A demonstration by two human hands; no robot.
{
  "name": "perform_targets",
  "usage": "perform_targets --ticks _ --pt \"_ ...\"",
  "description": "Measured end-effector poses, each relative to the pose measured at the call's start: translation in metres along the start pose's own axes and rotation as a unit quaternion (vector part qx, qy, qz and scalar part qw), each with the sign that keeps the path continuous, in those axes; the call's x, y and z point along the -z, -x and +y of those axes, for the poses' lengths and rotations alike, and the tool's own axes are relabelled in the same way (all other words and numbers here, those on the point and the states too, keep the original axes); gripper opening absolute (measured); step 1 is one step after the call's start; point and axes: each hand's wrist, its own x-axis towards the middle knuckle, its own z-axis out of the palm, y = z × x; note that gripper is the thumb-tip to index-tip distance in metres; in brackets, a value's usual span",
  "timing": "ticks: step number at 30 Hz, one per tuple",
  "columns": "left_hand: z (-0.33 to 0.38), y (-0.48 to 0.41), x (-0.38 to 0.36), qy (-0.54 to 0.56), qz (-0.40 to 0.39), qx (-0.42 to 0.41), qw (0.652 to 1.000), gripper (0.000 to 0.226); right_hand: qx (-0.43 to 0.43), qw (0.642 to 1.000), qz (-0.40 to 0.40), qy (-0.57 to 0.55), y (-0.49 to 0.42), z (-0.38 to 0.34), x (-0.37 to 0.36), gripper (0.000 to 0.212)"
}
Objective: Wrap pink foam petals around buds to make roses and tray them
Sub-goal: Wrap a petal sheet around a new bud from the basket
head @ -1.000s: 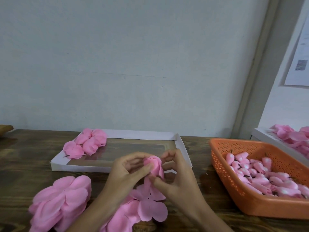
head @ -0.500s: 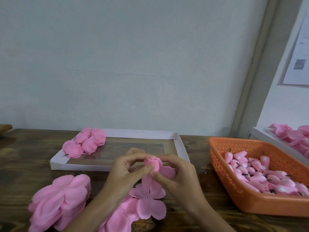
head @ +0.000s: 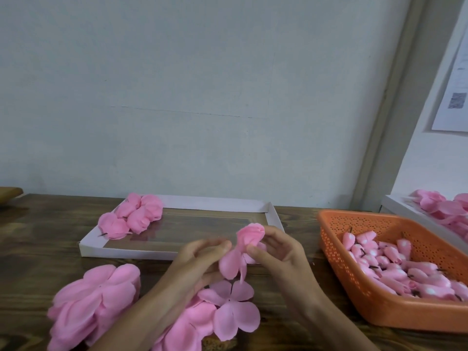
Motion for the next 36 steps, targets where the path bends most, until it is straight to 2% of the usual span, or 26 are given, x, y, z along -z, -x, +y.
perform_targets --ticks 4,9,14,17,22,30,35,36 --pt "0.001 0.000 -0.001 0.026 -0.010 0.013 1.000 0.059 0.000 1.000 -0.016 -0.027 -0.001 0.004 0.003 0.025" --pt "-0.002 -0.006 0.004 0.092 0.048 -0.013 0.995 0.041 0.002 1.000 -0.029 0.005 0.000 0.001 0.003 0.023" --pt "-0.007 -0.006 -0.001 -0.003 0.120 -0.112 0.986 0.051 0.001 0.996 -0.063 0.066 0.005 -0.001 -0.004 0.024" --pt "-0.006 0.000 -0.008 -0.062 0.147 -0.182 0.970 0.045 0.002 0.993 -0.077 0.089 0.006 -0.003 -0.008 0.022" --pt "0.000 0.011 -0.020 -0.087 0.113 -0.247 0.958 0.024 0.006 0.993 -0.059 0.099 0.006 -0.005 -0.009 0.018" --pt "0.006 0.017 -0.022 -0.118 0.068 -0.252 0.958 0.025 -0.024 0.990 -0.010 0.139 0.007 -0.008 -0.011 0.028" --pt "0.009 0.017 -0.021 -0.146 0.043 -0.268 0.951 0.028 -0.011 0.989 0.019 0.148 0.005 -0.008 -0.007 0.058" --pt "0.010 0.017 -0.021 -0.150 0.042 -0.271 0.950 0.027 -0.007 0.988 0.009 0.153 0.004 -0.008 -0.006 0.057"
